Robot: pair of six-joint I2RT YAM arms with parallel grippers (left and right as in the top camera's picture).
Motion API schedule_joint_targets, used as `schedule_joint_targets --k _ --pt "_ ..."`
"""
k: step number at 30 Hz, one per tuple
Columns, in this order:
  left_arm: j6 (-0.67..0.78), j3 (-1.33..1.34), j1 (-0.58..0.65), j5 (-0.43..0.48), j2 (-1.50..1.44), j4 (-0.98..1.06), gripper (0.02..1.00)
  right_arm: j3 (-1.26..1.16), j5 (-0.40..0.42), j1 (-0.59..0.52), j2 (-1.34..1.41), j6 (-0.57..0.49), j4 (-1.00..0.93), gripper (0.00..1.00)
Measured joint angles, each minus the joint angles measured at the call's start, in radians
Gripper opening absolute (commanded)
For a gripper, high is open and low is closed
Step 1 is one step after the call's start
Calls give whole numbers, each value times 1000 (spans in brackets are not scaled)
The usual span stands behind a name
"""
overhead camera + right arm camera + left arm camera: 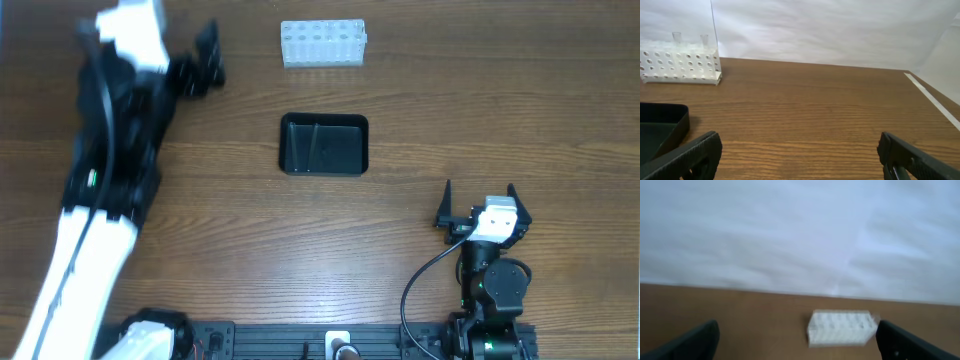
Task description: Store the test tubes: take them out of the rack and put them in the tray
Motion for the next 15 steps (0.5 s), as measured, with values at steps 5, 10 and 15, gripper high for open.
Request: schedule_joint_targets --k 5,10,15 --pt "0 -254 90 100 -265 0 1000 0 0 0 0 -1 0 993" --pt "1 -486 185 159 -576 4 993 0 0 0 0 -1 0 991" --pt "42 -700 207 187 -844 25 1000 0 -1 0 0 0 0 993"
